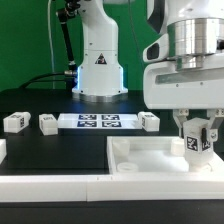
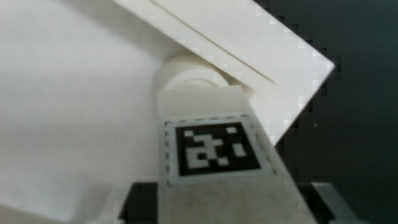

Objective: Assemble square table

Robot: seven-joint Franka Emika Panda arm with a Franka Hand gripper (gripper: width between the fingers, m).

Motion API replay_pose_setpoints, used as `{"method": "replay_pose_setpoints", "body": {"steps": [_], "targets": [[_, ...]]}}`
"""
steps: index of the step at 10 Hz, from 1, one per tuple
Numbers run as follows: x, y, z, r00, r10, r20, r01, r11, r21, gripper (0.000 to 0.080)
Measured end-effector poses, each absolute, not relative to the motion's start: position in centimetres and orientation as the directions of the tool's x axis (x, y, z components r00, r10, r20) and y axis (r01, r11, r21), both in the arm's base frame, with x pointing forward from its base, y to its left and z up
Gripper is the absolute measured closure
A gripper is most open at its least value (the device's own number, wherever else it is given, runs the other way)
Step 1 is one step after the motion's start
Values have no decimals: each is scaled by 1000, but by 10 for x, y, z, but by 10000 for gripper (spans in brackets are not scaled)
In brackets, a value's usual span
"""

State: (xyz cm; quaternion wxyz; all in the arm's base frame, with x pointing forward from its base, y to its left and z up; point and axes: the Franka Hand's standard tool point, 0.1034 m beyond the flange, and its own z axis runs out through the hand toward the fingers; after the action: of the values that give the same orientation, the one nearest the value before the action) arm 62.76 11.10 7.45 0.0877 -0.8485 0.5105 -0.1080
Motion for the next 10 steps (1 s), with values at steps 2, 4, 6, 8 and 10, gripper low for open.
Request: {"method": "replay_pose_setpoints", "body": {"steps": [2, 4, 6, 8, 10], "targets": [[625, 113, 74, 266, -964, 21, -926, -262, -273, 506], [623, 113, 73, 111, -993, -47, -956, -94, -277, 506], [622, 113, 73, 101, -993, -56, -958, -82, -274, 506], [621, 118, 72, 288, -958, -14, -930, -276, -245, 286], [625, 119, 76, 606, -793, 64, -769, -605, -205, 191]]}}
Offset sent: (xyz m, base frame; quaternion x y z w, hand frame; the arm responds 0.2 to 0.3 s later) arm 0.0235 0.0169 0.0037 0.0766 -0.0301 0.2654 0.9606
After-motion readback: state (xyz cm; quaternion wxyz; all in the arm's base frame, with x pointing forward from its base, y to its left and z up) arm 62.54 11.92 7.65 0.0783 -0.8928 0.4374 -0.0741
